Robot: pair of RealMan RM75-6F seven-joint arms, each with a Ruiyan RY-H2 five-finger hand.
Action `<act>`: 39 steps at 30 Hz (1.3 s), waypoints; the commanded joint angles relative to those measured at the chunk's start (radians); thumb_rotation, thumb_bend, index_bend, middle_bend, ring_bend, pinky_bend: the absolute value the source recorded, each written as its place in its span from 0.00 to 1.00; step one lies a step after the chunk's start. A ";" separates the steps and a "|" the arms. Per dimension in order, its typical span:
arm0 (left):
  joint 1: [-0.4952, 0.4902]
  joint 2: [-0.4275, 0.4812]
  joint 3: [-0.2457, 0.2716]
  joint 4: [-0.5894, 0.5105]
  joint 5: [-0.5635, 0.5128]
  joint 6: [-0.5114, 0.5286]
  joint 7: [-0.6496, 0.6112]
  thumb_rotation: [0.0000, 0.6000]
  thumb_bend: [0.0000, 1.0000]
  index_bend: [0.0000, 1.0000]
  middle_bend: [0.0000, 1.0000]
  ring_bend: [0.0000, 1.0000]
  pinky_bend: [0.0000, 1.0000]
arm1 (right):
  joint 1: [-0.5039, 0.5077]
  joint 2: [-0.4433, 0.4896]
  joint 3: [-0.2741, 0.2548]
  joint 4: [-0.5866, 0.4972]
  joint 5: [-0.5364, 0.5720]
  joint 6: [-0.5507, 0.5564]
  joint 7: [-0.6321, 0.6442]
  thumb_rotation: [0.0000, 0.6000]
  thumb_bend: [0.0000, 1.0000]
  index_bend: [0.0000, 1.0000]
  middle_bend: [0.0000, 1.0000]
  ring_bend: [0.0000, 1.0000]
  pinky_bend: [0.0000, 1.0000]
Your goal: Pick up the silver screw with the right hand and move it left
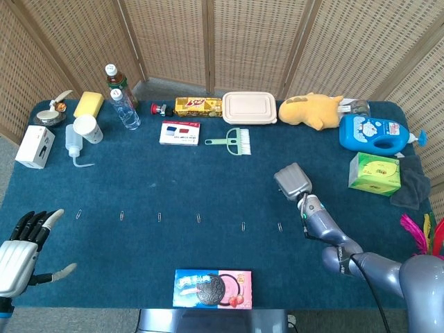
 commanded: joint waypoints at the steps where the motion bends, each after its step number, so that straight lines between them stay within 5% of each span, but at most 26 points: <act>1: 0.000 -0.001 0.000 0.002 0.000 0.000 -0.002 0.71 0.20 0.04 0.12 0.08 0.03 | 0.001 -0.004 -0.002 0.003 0.006 -0.002 -0.006 1.00 0.41 0.51 0.83 0.87 0.98; 25: 0.004 -0.004 -0.001 0.010 0.005 0.010 -0.008 0.71 0.20 0.04 0.12 0.07 0.03 | 0.015 -0.019 -0.001 0.021 0.121 -0.021 -0.066 1.00 0.41 0.58 0.84 0.88 0.98; 39: 0.010 -0.004 0.000 0.018 0.010 0.021 -0.017 0.71 0.20 0.04 0.12 0.06 0.03 | 0.022 0.030 0.013 -0.091 0.203 0.017 -0.091 1.00 0.42 0.66 0.88 0.90 0.98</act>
